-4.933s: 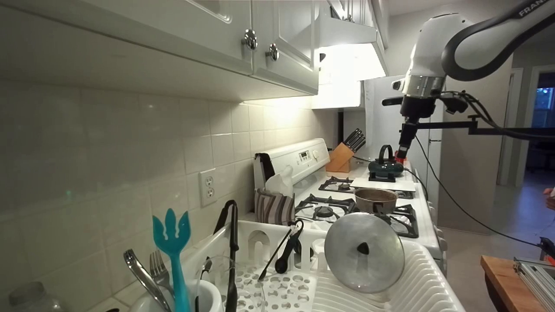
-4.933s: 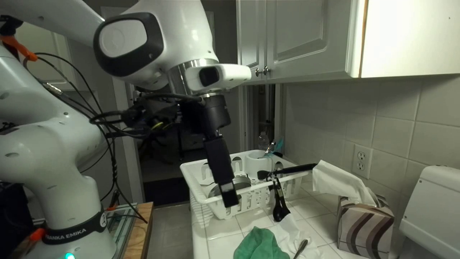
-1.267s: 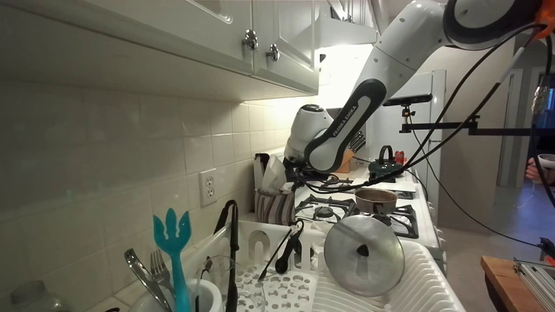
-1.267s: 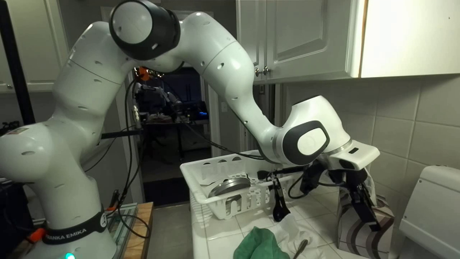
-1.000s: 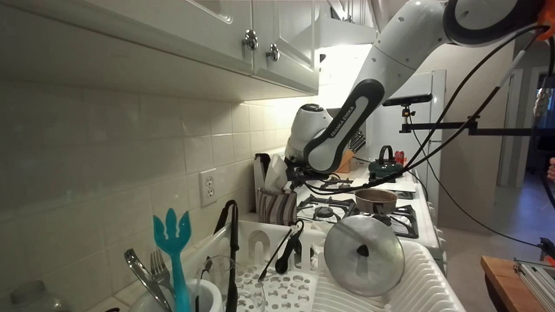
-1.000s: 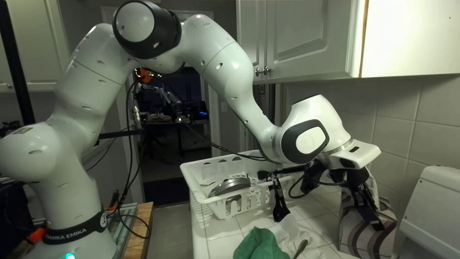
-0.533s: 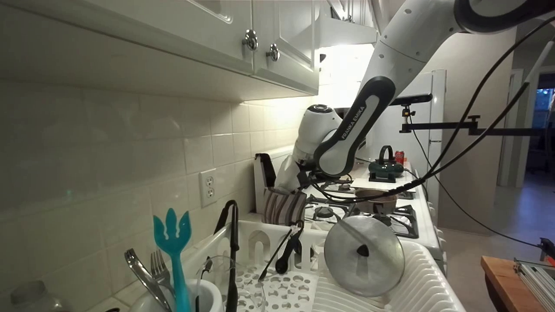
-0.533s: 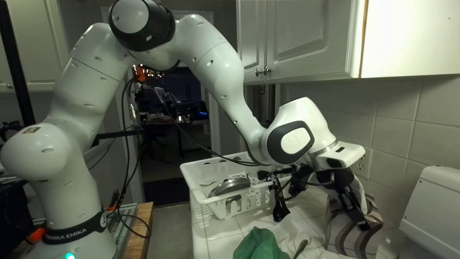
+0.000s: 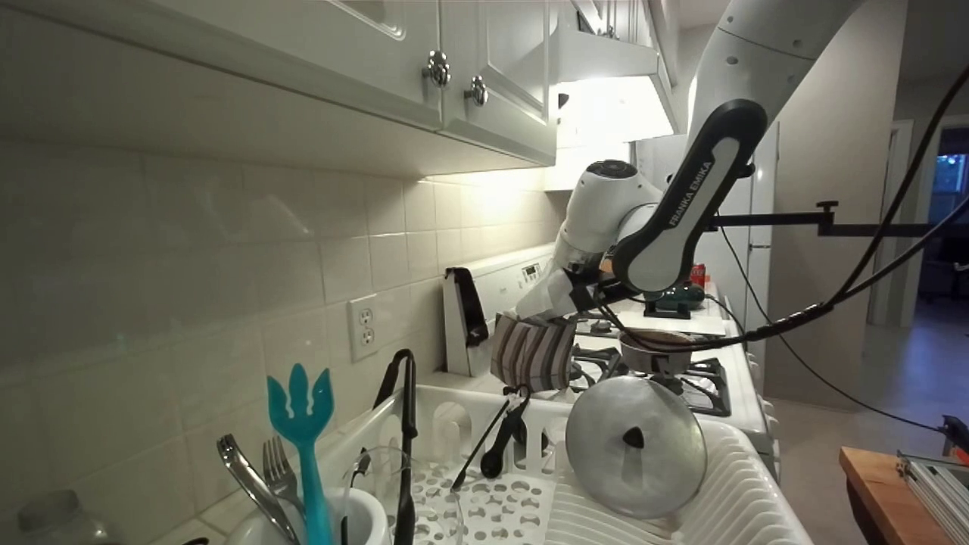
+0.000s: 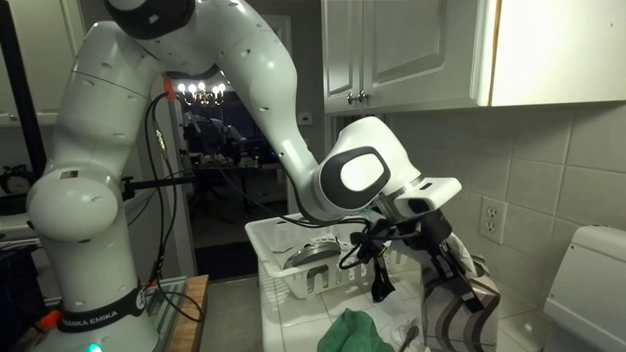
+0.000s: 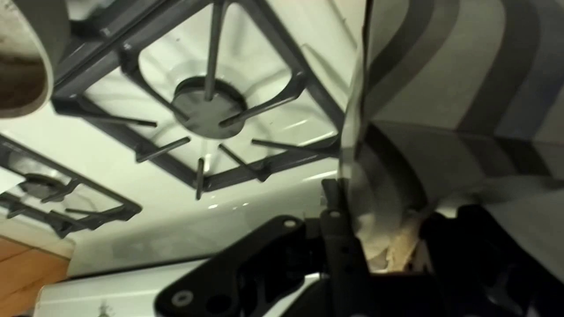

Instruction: Pick up the napkin box from the counter and put it on the dish dryer

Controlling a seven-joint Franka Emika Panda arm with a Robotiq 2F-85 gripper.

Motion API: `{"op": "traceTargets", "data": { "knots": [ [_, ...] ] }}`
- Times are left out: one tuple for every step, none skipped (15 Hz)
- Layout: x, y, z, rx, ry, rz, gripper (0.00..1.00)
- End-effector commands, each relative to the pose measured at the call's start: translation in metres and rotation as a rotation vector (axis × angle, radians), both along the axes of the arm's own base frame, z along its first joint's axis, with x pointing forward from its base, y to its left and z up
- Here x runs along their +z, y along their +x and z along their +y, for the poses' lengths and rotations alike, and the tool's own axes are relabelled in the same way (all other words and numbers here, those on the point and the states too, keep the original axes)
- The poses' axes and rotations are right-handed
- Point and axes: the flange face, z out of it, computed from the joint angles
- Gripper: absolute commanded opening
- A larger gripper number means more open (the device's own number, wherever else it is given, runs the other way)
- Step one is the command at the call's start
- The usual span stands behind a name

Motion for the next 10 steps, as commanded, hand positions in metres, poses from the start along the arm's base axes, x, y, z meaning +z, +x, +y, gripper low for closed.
{"op": "traceTargets", "data": {
  "knots": [
    [0.053,-0.018,-0.031,-0.040,-0.061,-0.120,0.01],
    [0.062,-0.027,-0.033,-0.046,-0.068,-0.121,0.01],
    [0.069,-0.038,-0.034,-0.026,-0.080,-0.095,0.01],
    [0.071,-0.047,-0.033,0.012,-0.079,-0.075,0.01],
    [0.073,-0.057,-0.028,0.071,-0.066,-0.061,0.01],
    [0.073,-0.064,-0.023,0.116,-0.056,-0.057,0.01],
    [0.069,-0.069,-0.014,0.169,-0.037,-0.041,0.01],
    [0.065,-0.074,-0.009,0.202,-0.020,-0.025,0.01],
    [0.062,-0.076,-0.004,0.237,0.000,-0.019,0.01],
    [0.058,-0.077,0.001,0.270,0.019,-0.002,0.01]
  ]
}}
